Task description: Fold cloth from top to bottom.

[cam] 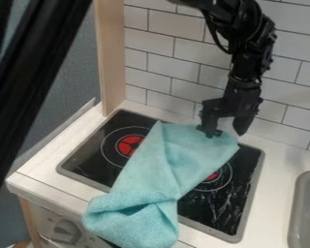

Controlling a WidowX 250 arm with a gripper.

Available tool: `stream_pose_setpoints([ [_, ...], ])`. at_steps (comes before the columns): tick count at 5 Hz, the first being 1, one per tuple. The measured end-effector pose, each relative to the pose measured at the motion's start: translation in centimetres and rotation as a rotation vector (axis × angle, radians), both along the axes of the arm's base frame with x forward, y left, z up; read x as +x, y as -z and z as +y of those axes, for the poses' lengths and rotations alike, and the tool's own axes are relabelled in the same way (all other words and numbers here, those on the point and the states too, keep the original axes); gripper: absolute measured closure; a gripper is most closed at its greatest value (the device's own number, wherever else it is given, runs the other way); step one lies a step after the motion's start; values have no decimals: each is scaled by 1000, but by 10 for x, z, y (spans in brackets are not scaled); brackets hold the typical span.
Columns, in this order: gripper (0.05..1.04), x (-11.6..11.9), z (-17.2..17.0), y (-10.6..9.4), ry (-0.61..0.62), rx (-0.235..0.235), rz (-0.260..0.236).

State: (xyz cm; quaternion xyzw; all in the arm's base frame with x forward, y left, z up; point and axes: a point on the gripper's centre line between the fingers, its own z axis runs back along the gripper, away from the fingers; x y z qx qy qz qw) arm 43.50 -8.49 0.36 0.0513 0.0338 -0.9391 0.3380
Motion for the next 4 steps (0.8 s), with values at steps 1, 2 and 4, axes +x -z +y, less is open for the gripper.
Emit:
stream_pose_setpoints([
  [1,84,2,-1,6,24,-4,4],
  [2,141,4,-6,12,48,-28,11],
  [4,675,4,-6,15,48,-32,-2],
])
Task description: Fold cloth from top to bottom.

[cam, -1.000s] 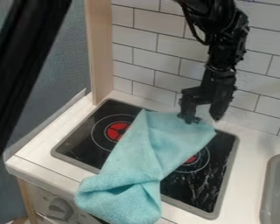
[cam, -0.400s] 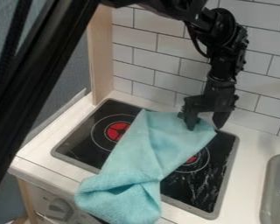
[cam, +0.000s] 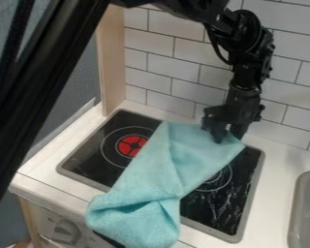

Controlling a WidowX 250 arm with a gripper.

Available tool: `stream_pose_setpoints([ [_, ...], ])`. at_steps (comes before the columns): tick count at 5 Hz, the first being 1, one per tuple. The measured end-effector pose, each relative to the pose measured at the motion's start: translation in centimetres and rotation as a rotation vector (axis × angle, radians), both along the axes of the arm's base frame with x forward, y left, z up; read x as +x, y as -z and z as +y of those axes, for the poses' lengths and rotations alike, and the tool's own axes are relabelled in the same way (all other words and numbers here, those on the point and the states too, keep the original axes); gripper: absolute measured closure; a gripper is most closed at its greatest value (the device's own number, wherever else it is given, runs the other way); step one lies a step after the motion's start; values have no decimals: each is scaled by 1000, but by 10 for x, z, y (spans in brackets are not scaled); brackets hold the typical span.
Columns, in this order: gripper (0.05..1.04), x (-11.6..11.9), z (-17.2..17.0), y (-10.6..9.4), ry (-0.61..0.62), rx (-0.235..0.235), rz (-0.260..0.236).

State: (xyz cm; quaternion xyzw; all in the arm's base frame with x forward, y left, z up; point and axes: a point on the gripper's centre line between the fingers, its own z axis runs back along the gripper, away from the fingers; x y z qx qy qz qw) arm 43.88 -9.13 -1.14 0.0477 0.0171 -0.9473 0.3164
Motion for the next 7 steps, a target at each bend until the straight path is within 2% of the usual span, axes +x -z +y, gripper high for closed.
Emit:
stream_pose_setpoints([
  [1,857,-5,4,1,3,19,0],
  [2,988,-7,5,-5,4,12,-25],
  [3,1034,-8,10,-21,5,25,-68],
  [5,1034,-13,19,-66,-39,39,-182],
  [6,1034,-27,26,-91,-69,56,-240],
  [7,1034,-58,37,-112,-125,76,-291],
])
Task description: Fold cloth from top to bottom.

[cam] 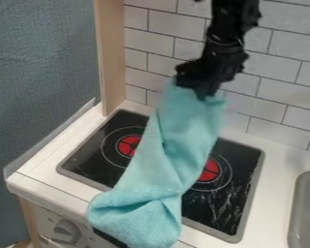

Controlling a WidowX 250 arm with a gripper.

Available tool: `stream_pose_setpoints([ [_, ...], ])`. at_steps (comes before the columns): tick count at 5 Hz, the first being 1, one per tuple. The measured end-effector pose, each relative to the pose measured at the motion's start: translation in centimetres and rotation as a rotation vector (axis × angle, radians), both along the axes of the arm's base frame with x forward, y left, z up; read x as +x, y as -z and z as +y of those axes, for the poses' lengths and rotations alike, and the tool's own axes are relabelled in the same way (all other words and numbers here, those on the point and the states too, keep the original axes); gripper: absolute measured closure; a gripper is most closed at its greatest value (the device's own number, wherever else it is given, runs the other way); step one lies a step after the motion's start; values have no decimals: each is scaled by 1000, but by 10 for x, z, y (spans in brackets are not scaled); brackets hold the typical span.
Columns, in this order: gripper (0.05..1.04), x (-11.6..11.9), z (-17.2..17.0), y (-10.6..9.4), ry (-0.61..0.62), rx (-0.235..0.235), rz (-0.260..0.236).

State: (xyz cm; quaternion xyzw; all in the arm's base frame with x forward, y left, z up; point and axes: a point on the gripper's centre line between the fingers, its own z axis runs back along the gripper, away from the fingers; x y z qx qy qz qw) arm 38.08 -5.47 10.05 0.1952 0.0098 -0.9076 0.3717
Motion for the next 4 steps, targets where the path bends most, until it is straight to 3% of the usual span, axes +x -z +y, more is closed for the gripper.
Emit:
stream_pose_setpoints([
  [2,1034,-66,-11,-2,-31,-1,11],
  [3,1034,-95,-13,19,-82,-3,80],
  [4,1034,-110,-13,36,-132,-35,123],
])
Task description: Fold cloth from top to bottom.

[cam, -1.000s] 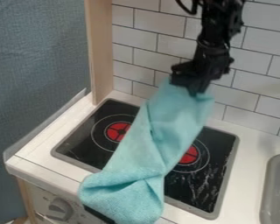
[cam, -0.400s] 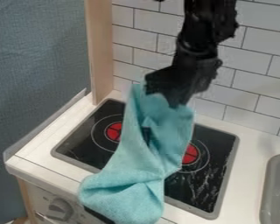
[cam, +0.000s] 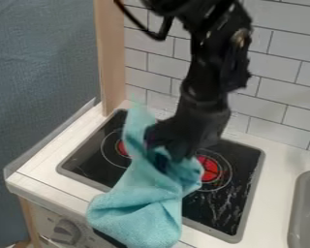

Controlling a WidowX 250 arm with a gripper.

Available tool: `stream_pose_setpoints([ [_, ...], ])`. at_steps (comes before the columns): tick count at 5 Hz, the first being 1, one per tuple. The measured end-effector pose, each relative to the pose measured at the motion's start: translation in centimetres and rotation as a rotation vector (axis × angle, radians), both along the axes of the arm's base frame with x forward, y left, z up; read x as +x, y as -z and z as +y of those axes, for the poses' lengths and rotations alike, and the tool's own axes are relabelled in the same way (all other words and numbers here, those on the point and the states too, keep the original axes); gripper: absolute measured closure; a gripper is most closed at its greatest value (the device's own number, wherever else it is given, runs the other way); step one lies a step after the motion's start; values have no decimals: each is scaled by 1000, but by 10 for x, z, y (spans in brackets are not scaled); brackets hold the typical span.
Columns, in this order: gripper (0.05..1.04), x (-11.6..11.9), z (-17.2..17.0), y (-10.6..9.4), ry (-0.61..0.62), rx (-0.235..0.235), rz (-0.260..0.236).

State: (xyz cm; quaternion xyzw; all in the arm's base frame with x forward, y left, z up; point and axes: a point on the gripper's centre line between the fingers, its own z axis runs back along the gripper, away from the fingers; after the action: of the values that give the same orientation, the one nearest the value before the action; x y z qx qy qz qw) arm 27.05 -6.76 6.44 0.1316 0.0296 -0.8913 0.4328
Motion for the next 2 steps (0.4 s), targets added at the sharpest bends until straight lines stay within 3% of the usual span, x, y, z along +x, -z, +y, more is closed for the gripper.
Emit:
stream_pose_setpoints([
  [2,1013,-14,-3,44,-43,-48,135],
])
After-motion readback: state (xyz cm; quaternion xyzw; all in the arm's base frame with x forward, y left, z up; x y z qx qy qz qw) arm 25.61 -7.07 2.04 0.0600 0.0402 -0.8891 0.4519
